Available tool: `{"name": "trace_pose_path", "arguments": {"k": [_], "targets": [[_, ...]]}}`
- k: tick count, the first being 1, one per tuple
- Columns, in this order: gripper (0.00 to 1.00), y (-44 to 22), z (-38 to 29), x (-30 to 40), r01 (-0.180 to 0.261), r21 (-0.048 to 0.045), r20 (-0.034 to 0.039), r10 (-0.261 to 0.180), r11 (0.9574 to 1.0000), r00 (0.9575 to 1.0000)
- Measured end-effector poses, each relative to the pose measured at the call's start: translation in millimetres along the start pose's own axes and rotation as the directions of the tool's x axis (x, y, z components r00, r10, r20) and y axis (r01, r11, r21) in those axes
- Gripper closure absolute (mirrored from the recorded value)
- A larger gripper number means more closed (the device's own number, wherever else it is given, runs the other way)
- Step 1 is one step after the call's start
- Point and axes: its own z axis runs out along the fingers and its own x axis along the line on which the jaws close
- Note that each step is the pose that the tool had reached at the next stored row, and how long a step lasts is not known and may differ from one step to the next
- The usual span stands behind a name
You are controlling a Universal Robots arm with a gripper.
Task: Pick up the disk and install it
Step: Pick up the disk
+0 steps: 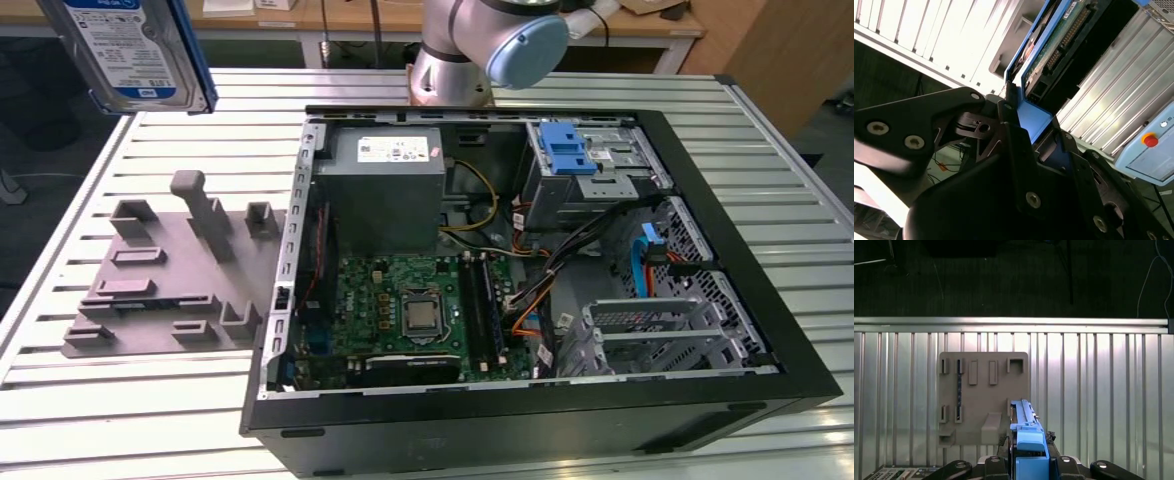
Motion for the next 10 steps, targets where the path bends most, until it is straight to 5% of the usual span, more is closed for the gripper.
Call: {"name": "trace_pose_path", "arguments": {"k": [10], "targets": [[0.64,-5.3,-0.1,-0.1,0.0,0.0,0.0,0.0,1.0,1.0]]}}
